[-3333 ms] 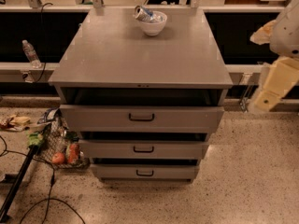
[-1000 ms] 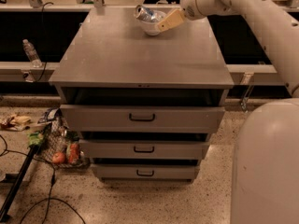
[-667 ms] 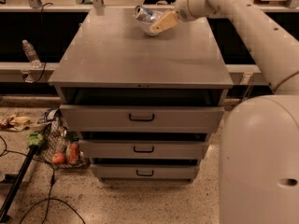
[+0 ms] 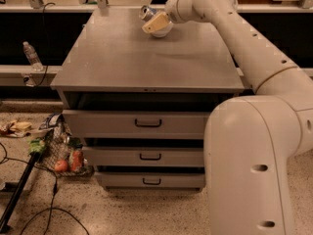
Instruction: Pick redbull can from white bowl and place on counter
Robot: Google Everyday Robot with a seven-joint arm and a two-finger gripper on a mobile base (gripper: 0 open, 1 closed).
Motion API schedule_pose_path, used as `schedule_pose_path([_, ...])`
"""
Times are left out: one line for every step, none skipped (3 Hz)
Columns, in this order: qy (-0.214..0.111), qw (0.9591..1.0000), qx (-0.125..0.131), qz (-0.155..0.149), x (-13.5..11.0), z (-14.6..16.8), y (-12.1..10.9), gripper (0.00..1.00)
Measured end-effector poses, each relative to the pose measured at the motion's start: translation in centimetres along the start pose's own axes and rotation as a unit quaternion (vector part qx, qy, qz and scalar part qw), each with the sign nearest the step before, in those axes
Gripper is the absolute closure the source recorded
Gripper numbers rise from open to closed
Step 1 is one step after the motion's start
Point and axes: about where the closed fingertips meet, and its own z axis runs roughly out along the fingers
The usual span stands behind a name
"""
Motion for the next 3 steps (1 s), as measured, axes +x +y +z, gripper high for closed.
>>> schedule_pose_path([-0.017, 0.9997, 0.009, 0.018, -1.4, 2.5, 0.3, 0.1])
schedule_pose_path([-0.016, 0.9994, 0.01, 0.029, -1.3, 4.4, 0.6, 0.23])
schedule_pose_path([-0.001, 0.999, 0.002, 0.045, -0.1, 5.7, 1.4, 0.31])
